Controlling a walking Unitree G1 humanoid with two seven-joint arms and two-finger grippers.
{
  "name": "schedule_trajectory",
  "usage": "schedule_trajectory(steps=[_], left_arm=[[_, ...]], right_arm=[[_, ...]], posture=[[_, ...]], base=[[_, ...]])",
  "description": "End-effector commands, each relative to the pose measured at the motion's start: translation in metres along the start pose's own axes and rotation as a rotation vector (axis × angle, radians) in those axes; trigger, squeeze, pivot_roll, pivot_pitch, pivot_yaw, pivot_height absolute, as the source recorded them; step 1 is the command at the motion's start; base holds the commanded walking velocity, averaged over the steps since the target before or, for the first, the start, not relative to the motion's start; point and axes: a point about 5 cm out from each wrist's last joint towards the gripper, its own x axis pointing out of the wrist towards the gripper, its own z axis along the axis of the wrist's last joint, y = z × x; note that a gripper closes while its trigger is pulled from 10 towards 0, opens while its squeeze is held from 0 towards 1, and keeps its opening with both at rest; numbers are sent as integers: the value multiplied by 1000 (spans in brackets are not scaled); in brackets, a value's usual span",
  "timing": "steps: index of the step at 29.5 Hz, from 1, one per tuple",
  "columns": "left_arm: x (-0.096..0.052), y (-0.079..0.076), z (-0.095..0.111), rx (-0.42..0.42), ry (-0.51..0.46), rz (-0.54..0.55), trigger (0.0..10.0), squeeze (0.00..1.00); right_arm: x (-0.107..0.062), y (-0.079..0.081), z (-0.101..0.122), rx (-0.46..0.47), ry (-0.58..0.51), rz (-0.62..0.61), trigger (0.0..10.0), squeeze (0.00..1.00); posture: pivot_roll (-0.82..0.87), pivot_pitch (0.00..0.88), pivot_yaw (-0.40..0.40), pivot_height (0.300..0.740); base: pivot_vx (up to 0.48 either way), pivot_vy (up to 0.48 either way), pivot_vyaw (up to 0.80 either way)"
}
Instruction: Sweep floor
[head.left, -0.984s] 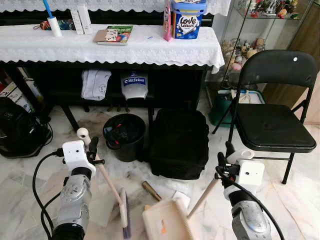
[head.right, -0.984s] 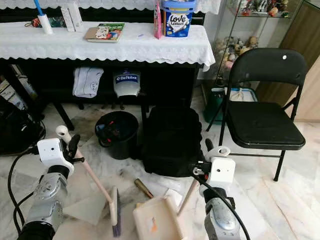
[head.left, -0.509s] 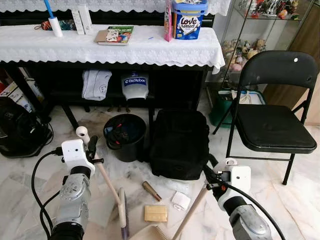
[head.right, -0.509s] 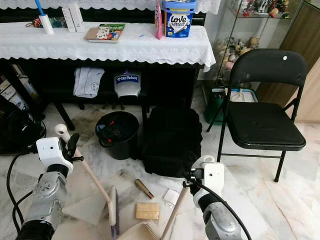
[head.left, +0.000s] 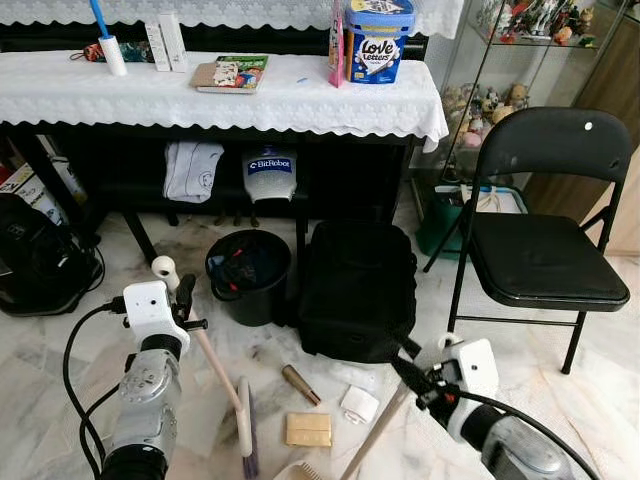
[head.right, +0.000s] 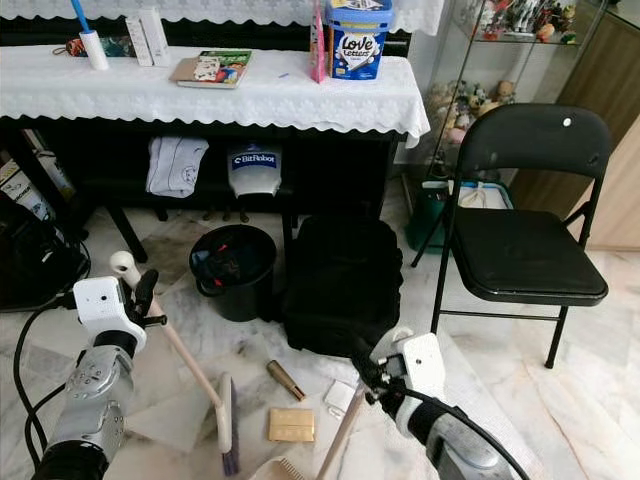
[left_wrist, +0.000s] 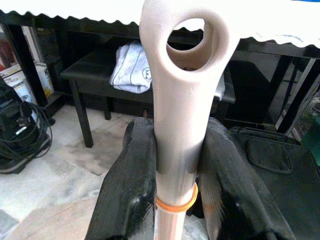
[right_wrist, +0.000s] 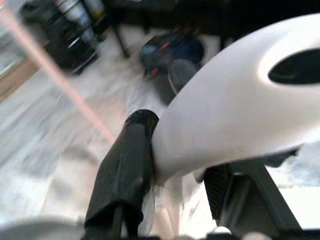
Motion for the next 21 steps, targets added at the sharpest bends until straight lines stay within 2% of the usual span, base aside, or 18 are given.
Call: schedule_trajectory(steps=[1, 10, 21], left_arm=[[6, 1, 11, 18, -51, -4, 10000, 0], [7, -1, 11, 18, -51, -9, 10000, 0], [7, -1, 11, 19, -49, -10, 10000, 0]], right_arm=[[1, 16, -2, 48, 9, 141, 10000, 0], [-7, 19, -7, 53, 73, 275, 10000, 0], [-13, 21, -10, 49, 108, 383, 10000, 0]], posture=[[-27, 0, -10, 740], [-27, 0, -9, 740], [-25, 0, -9, 740]], base=[[0, 0, 0], [0, 0, 0], [0, 0, 0]])
